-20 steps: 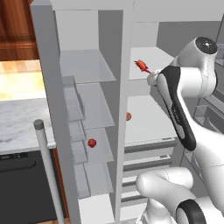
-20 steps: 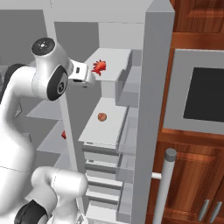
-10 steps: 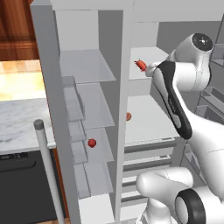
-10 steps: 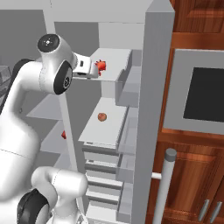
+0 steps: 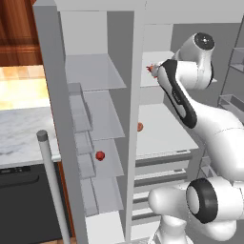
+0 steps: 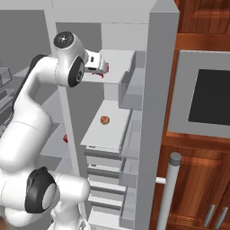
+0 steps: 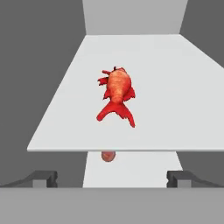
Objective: There's a fish in the fridge that needs to be moved to the freezer for freezing. Pick up the fish from the fridge, place it on any shelf in the freezer, and close the fridge and freezer doors when done.
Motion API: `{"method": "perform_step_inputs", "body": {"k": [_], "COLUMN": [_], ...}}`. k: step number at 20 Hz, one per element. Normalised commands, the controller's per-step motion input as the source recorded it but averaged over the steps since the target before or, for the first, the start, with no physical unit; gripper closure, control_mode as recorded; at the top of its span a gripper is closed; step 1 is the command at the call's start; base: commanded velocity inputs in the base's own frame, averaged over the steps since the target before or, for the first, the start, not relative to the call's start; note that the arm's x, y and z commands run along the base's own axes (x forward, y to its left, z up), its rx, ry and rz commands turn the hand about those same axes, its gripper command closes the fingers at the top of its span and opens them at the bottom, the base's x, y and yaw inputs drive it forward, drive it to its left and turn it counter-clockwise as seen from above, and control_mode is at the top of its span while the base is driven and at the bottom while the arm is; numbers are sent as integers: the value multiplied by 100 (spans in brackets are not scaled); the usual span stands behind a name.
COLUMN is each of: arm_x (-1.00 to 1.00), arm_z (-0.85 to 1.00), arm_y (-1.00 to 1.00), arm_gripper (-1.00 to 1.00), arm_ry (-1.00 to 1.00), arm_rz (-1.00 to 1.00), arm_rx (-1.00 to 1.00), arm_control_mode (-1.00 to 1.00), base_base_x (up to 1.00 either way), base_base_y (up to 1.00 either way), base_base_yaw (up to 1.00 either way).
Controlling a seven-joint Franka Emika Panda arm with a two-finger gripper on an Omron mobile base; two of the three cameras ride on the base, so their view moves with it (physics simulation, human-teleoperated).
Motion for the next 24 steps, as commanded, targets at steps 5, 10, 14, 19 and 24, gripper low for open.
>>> {"method": "perform_step_inputs", "body": {"k": [5,10,14,19,24], "arm_x": [65,57,43,40,32], "arm_z": [-10,-24,-22,-3,-16], "arm_y": [-14,-10,0,0,0], "arm_gripper": [-100,-100,-100,-100,-100], "arm_ry": [0,6,4,2,0], "arm_rz": [0,0,0,0,0], "arm_rx": [1,2,0,0,0], "arm_control_mode": [-100,-100,-100,-100,-100], "base_base_x": [0,0,0,0,0], "base_base_y": [0,0,0,0,0], "base_base_yaw": [0,0,0,0,0]}}
